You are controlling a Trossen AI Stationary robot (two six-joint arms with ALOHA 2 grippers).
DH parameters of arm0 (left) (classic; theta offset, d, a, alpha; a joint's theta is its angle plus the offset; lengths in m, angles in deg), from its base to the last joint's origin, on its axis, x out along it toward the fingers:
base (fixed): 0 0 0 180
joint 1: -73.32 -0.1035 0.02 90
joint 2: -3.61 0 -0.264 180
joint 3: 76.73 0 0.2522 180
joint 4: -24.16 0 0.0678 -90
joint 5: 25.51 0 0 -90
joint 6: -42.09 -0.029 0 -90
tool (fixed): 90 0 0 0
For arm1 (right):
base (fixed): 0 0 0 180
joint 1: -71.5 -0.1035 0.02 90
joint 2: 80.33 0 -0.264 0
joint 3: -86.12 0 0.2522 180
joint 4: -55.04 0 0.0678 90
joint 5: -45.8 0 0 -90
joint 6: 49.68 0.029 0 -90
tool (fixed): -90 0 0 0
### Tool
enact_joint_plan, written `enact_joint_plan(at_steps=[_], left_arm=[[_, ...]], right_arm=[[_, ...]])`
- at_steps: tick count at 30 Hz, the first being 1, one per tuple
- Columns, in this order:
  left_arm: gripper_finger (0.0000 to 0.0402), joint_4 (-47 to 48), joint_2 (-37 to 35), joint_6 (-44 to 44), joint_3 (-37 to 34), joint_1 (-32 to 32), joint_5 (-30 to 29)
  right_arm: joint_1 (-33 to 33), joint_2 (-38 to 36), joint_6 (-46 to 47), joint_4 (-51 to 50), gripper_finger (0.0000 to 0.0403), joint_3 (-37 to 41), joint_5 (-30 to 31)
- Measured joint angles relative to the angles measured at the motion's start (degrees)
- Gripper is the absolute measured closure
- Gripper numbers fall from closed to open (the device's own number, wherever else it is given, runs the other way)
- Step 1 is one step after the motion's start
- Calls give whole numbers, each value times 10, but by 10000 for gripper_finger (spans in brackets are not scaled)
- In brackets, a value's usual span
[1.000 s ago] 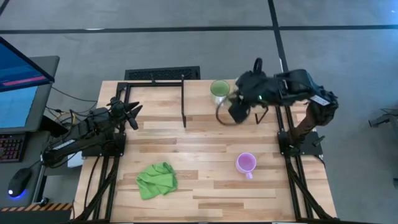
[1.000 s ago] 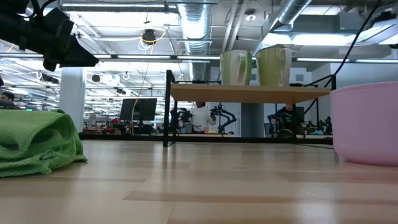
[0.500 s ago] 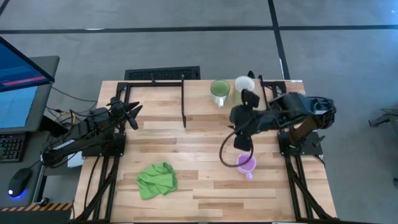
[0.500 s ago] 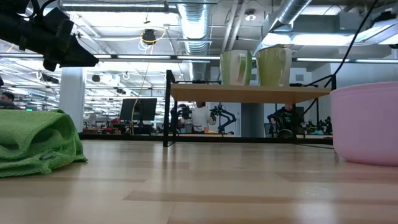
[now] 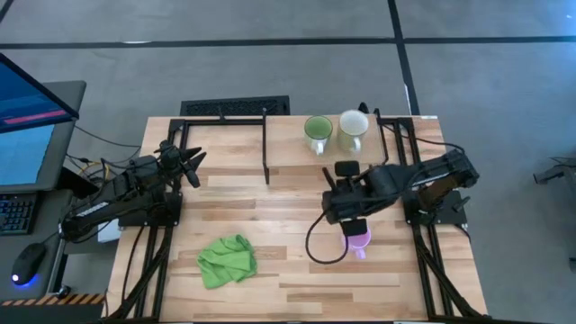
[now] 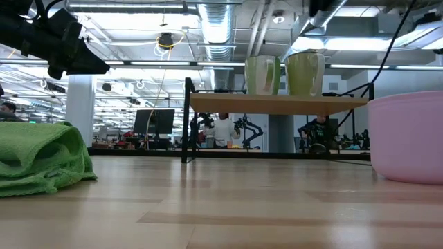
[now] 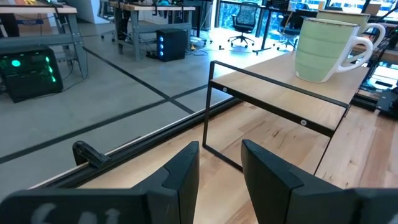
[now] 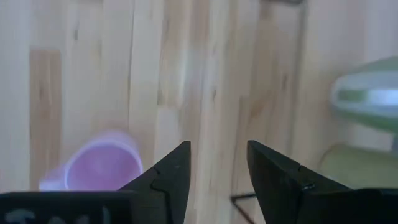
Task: Stack small to large cups/mugs on shelf
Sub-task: Put the pink mug on the shelf
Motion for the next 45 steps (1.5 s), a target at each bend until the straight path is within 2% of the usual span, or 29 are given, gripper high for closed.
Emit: enact_joint_plan(at_steps=[4,12,23,34,45], left_arm=[[291,0,0,0,0,0,0],[291,0,0,2,0,0,0],[291,0,0,6,0,0,0],[291,0,0,6,0,0,0],[291,0,0,6,0,0,0]], right_arm=[[-10,0,0,3,227,47,-29],[-48,-7,10,31,226,130,-34],[-92,-106,37,164,227,275,-46],[-83,-155,18,244,228,412,-46],[-65,-157,-21,330,229,455,-74]])
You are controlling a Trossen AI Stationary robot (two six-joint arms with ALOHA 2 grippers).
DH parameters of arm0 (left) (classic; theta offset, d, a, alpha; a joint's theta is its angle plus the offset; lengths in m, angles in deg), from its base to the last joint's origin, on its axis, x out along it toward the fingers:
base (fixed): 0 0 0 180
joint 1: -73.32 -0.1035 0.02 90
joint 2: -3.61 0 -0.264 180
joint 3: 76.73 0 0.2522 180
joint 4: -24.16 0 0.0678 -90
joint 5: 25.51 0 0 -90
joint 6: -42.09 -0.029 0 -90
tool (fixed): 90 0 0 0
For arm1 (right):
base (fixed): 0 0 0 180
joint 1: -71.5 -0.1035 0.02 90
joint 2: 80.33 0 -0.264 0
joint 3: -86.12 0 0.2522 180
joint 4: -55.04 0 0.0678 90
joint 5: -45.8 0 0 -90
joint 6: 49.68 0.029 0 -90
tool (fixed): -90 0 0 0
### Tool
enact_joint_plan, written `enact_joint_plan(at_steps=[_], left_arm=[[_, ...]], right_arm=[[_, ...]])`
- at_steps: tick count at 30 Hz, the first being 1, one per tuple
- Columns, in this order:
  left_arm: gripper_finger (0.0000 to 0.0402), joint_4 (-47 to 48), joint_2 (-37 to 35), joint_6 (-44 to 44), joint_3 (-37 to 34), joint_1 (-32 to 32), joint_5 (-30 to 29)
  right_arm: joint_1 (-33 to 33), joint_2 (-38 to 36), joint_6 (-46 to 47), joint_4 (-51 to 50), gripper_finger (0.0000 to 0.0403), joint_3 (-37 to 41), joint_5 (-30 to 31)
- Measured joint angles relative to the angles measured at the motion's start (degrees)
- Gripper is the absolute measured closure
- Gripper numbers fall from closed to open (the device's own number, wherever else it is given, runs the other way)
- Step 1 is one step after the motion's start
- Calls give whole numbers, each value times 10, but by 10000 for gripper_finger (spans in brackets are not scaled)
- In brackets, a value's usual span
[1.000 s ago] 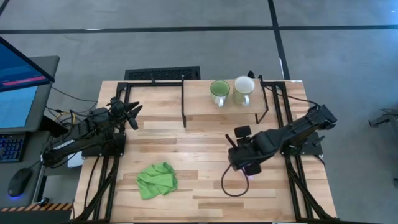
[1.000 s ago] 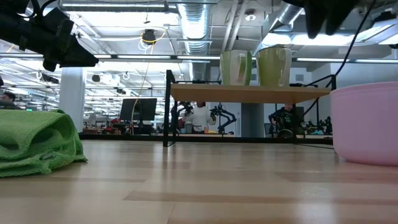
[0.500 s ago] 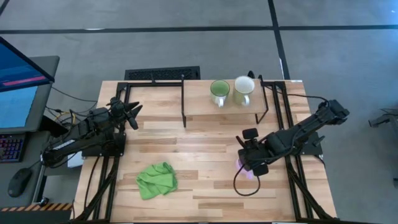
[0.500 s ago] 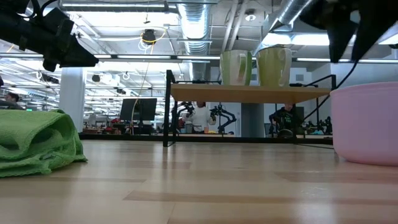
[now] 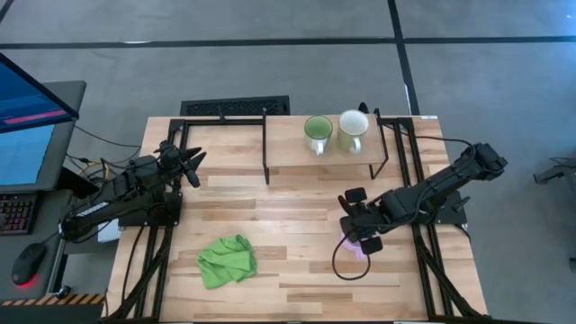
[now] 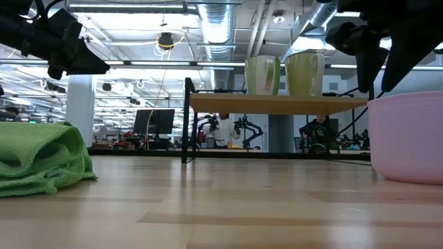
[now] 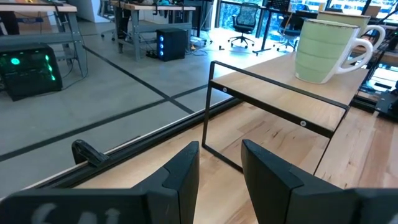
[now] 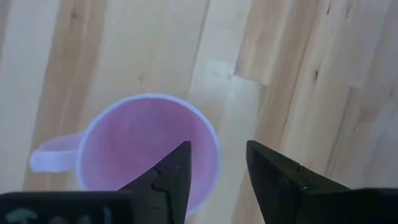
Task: Stack small to large cups/mugs on shelf
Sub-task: Put the pink mug on the shelf
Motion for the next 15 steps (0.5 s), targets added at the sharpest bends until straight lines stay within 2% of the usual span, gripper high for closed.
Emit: enact_joint_plan(at_steps=[15], left_arm=[[291,0,0,0,0,0,0]], right_arm=[[9,1,-11,20,230,1,-30]])
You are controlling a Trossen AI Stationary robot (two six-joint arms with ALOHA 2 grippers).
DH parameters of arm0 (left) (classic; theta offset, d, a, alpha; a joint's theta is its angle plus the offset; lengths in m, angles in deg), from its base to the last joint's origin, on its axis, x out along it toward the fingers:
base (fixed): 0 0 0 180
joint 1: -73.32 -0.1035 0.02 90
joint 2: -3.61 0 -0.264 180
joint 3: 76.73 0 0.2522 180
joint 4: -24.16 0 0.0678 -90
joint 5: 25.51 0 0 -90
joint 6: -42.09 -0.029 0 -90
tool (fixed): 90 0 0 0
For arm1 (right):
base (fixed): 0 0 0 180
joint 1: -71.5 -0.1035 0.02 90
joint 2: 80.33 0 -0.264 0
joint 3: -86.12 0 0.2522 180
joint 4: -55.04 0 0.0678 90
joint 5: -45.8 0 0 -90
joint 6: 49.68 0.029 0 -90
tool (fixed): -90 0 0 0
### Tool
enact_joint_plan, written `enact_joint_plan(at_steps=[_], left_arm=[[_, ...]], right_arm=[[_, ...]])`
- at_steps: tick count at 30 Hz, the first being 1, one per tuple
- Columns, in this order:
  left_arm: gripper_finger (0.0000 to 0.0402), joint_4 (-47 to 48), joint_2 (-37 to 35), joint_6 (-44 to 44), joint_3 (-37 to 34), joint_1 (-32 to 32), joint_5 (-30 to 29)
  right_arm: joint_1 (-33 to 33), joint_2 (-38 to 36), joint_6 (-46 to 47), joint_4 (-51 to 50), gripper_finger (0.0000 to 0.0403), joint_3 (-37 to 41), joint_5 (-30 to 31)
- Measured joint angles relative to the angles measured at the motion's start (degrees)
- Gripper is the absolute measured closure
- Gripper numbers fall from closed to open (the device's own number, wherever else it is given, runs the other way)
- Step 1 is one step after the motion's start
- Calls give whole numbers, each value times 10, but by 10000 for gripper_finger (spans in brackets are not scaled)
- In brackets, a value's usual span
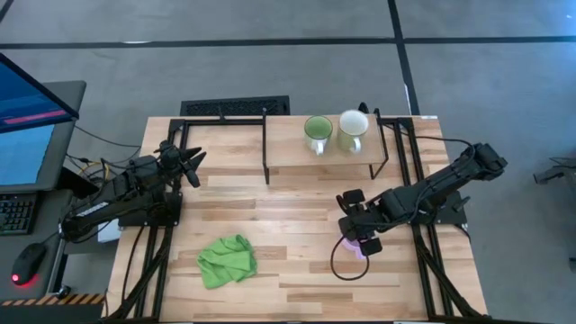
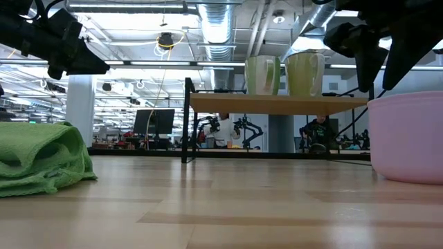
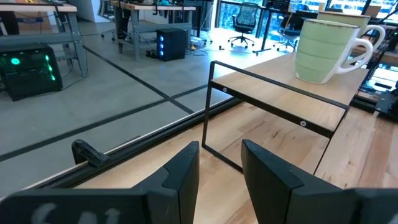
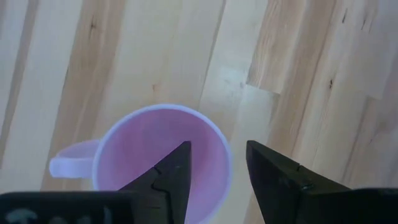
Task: Stack small to large cups/mugs on shelf
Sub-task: Put the pink mug on the shelf
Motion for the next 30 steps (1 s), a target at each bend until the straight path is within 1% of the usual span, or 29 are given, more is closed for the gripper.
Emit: enact_joint_plan(at_steps=[20,25,27,30], left_arm=[[291,0,0,0,0,0,0],[291,0,0,0,0,0,0],[291,0,0,0,0,0,0],[291,0,0,0,0,0,0]], right_arm=[[0,0,1,7,230,0,4],[1,27,1,10,230,0,-1],[2,37,-9,14,230,-1,-14],[2,38,-14,11,230,-1,-15]])
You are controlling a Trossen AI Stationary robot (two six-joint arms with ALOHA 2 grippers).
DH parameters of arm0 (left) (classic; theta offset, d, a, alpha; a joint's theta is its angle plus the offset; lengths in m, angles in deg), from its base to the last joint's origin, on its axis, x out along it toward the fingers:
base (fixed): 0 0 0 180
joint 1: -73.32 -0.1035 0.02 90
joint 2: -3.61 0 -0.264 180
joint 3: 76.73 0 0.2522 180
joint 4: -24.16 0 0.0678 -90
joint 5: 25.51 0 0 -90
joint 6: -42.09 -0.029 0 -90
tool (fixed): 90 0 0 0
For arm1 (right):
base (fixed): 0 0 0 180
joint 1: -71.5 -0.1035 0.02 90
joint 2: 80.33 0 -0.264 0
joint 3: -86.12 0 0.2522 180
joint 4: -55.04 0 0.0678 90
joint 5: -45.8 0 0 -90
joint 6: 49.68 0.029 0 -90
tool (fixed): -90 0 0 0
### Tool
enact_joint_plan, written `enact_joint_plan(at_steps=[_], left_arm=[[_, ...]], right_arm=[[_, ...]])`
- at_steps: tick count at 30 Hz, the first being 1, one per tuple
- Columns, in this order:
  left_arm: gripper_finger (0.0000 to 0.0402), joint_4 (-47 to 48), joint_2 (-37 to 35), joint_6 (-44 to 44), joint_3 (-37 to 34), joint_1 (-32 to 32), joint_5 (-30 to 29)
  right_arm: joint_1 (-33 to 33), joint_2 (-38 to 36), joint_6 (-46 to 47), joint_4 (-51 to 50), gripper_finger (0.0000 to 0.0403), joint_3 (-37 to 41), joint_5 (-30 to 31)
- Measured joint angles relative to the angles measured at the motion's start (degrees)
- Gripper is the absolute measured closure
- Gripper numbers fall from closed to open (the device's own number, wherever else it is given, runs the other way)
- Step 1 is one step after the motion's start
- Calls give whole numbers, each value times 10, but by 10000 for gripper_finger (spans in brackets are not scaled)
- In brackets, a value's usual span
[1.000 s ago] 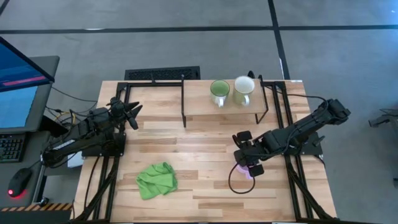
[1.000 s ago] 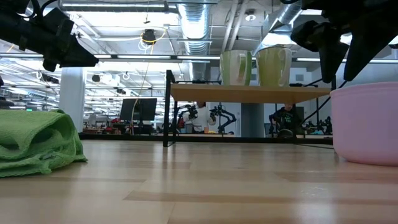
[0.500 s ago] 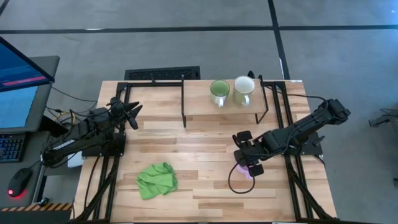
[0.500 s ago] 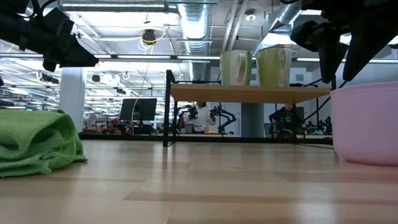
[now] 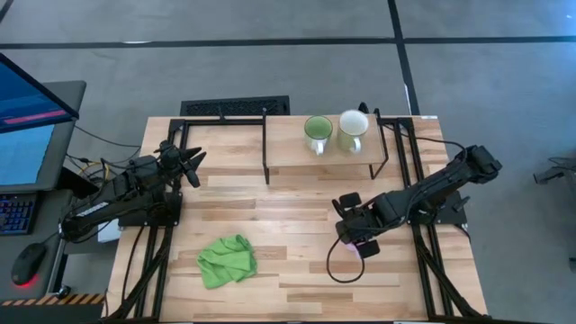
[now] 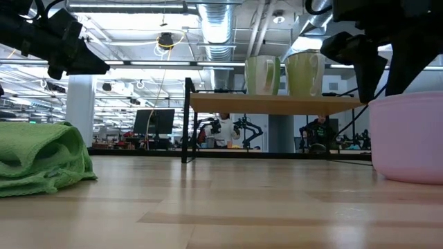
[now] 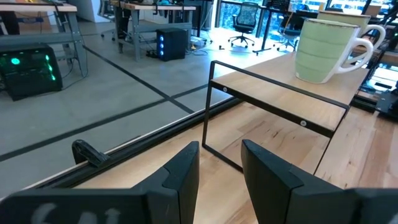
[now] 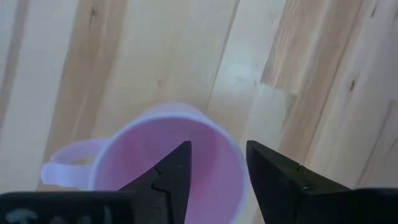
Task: Stack small to large cups/mugs on shelf
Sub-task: Put the pink mug on the shelf
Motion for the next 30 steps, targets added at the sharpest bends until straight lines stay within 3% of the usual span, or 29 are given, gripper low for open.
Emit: enact_joint_plan(at_steps=[15,25,30], left_arm=[[291,4,0,0,0,0,0],[291,4,0,0,0,0,-1],[291,4,0,0,0,0,-2]], right_arm=[[22,-1,1,-11,230,7,-15],[45,-1,-11,21,230,49,-59],[56,-1,-29,29,247,60,-61]])
